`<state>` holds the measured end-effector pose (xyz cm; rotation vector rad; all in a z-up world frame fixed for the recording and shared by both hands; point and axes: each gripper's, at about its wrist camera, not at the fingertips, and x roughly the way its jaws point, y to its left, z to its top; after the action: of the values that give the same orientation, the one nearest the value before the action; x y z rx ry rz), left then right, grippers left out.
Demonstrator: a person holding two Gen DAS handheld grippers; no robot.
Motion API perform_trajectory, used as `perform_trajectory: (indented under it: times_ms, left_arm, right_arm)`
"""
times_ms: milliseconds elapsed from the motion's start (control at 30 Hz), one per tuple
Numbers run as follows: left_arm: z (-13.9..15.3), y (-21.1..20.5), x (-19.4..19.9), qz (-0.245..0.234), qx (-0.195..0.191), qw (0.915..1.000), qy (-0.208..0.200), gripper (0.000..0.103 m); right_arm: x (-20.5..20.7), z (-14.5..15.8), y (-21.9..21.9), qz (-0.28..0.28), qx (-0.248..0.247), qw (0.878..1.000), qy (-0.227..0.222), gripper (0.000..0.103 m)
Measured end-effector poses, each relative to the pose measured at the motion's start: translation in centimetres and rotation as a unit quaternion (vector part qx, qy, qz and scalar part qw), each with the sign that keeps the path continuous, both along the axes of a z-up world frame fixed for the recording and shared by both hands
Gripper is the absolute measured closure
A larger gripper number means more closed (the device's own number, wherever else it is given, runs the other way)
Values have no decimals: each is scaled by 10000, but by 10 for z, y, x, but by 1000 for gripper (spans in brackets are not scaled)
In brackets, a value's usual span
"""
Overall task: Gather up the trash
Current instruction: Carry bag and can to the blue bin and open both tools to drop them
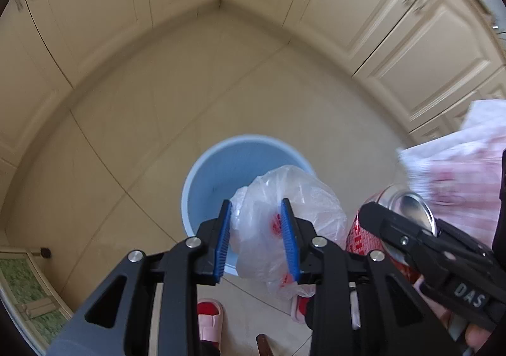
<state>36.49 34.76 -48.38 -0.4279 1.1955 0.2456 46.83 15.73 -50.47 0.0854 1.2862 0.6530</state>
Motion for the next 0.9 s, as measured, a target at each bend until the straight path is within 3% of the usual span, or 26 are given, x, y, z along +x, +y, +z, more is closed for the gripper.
perform_trajectory:
  times_ms: [133,233,467,667,900]
  left_arm:
    - [-52,6,24,28,-83,9993,374,69]
    - [-72,8,32,84,-14,9985,543,62]
    - [-81,14,24,309,227,9976,585,45]
    - [-88,22,24,257,506,9954,765,44]
    - [-97,30,28,314,557,9932,976,43]
  right_arm:
    - [18,-41,13,-54,4,9997,226,52]
    - [26,-61,23,-53,10,9995,302,52]
    - [27,-94,33,-47,153,9989,444,51]
    - [29,-116,42,-139,151,9977,644,51]
    - [36,-144,29,-390,203,9938,1021,51]
